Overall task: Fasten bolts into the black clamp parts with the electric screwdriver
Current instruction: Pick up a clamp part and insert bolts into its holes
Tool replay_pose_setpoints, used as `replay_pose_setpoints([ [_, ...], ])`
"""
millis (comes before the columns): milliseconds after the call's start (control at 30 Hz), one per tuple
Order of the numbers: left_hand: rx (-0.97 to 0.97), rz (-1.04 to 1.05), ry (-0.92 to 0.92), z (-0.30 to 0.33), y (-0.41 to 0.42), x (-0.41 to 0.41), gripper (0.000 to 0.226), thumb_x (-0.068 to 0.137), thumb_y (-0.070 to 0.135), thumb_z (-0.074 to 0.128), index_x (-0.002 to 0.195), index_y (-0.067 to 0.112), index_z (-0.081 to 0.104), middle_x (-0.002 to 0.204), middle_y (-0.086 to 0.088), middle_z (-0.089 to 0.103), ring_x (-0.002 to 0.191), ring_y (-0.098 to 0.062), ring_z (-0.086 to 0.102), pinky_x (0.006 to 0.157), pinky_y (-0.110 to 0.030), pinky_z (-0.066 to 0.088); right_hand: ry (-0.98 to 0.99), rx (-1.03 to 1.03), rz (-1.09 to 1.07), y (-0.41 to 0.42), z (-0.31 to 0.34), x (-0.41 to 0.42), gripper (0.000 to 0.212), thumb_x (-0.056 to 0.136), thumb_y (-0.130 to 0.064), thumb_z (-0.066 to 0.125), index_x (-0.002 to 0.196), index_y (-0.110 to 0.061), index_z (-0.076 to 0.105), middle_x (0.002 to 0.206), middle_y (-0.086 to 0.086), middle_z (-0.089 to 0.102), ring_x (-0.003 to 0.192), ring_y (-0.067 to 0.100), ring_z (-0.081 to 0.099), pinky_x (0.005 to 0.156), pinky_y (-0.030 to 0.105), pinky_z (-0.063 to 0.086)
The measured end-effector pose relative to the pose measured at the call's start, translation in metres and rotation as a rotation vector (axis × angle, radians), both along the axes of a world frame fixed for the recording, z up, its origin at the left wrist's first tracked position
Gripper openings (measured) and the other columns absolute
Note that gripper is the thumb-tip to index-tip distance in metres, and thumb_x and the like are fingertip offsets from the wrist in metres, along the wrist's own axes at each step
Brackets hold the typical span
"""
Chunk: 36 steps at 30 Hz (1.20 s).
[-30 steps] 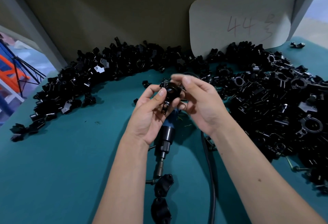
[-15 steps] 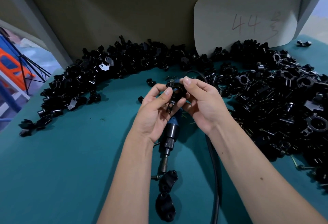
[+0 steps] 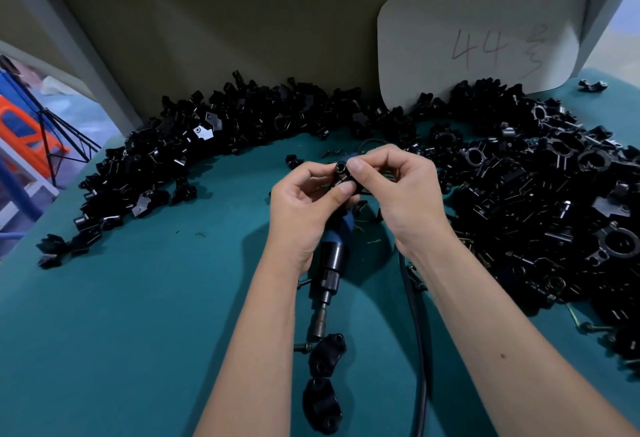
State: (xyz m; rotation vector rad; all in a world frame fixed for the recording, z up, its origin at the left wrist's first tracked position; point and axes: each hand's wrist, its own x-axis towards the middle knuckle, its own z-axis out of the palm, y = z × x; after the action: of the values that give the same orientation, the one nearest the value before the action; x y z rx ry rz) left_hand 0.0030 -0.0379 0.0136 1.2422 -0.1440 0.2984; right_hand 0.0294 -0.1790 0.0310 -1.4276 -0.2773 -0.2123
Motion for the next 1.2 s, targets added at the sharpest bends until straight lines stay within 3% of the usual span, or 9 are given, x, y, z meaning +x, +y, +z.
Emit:
replay_pose_setpoints([
  [100,0.051,0.008,-0.036,0.0,0.001,0.001,0.021,0.082,-0.002,0.081,0.097,0.01,0.075,0.096,-0.012,0.075,0.09,-0.026,0.074,0.081,-0.037,0.063,0.026,0.047,-0.056,0.004,-0.001,-0.001,0.018,0.086,-0.02,0.085,0.073,-0.015,0.073,0.084,0.011,0.07,0.084,0.017,0.066,0.086,0.036,0.057],
  [233,0.151,0.049,-0.041,0.0,-0.005,0.002,0.022,0.079,0.005,0.085,0.096,0.016,0.077,0.096,-0.012,0.077,0.092,-0.033,0.075,0.087,-0.049,0.062,-0.057,0.006,-0.196,0.012,-0.002,-0.004,0.048,0.089,-0.028,0.083,0.064,-0.005,0.049,0.06,-0.006,0.048,0.058,0.003,0.046,0.062,0.016,0.043],
  [400,0.199,0.115,-0.008,-0.003,-0.001,0.002,0.022,0.076,0.007,0.084,0.096,0.015,0.076,0.095,-0.008,0.077,0.09,-0.025,0.073,0.087,-0.046,0.06,-0.328,-0.526,-0.064,-0.004,-0.003,0.004,0.033,0.109,-0.025,0.051,0.08,-0.01,0.049,0.078,0.002,0.048,0.075,0.015,0.045,0.07,0.026,0.036],
  [500,0.256,0.113,-0.018,-0.002,0.003,0.0,0.024,0.075,0.007,0.084,0.095,0.018,0.077,0.095,-0.003,0.078,0.092,-0.021,0.074,0.088,-0.042,0.06,-0.383,-0.658,-0.041,-0.01,-0.006,0.009,0.026,0.109,-0.024,0.051,0.086,-0.014,0.054,0.084,0.003,0.046,0.078,0.015,0.044,0.069,0.022,0.034],
  [667,0.417,0.12,-0.043,0.0,0.003,0.001,0.027,0.074,0.014,0.088,0.093,0.031,0.078,0.099,0.003,0.078,0.094,-0.017,0.075,0.085,-0.034,0.059,-0.352,-0.727,-0.128,-0.013,-0.008,0.011,0.053,0.108,-0.043,0.047,0.071,-0.007,0.058,0.07,0.002,0.041,0.065,0.018,0.043,0.058,0.036,0.036],
  [767,0.41,0.142,-0.054,-0.001,0.006,0.002,0.026,0.077,0.009,0.087,0.096,0.024,0.079,0.099,0.002,0.079,0.095,-0.019,0.076,0.087,-0.037,0.059,-0.351,-0.749,-0.027,-0.014,-0.002,0.007,0.049,0.111,-0.039,0.04,0.072,-0.013,0.053,0.073,-0.003,0.042,0.069,0.01,0.043,0.063,0.028,0.031],
  [867,0.351,0.143,-0.045,-0.002,0.013,0.001,0.027,0.078,0.003,0.085,0.101,0.015,0.079,0.105,-0.006,0.079,0.103,-0.029,0.075,0.096,-0.052,0.058,-0.355,-0.798,0.04,-0.011,0.001,0.005,0.04,0.111,-0.027,0.045,0.071,-0.026,0.04,0.075,-0.009,0.04,0.07,0.008,0.042,0.065,0.023,0.031],
  [1033,0.336,0.124,-0.039,0.001,0.01,0.0,0.027,0.08,0.003,0.084,0.1,0.021,0.079,0.105,-0.007,0.079,0.1,-0.03,0.076,0.092,-0.052,0.06,-0.231,-0.666,-0.051,-0.005,0.0,0.001,0.059,0.106,-0.053,0.045,0.052,-0.031,0.038,0.047,-0.011,0.043,0.047,0.011,0.039,0.052,0.031,0.03],
  [1200,0.307,0.138,-0.036,-0.001,0.01,0.001,0.028,0.078,0.004,0.083,0.097,0.025,0.079,0.106,-0.008,0.079,0.103,-0.032,0.075,0.097,-0.057,0.057,-0.266,-0.634,0.051,-0.008,-0.006,0.002,0.038,0.11,-0.033,0.047,0.074,-0.021,0.046,0.059,-0.008,0.042,0.055,0.01,0.039,0.053,0.023,0.029],
])
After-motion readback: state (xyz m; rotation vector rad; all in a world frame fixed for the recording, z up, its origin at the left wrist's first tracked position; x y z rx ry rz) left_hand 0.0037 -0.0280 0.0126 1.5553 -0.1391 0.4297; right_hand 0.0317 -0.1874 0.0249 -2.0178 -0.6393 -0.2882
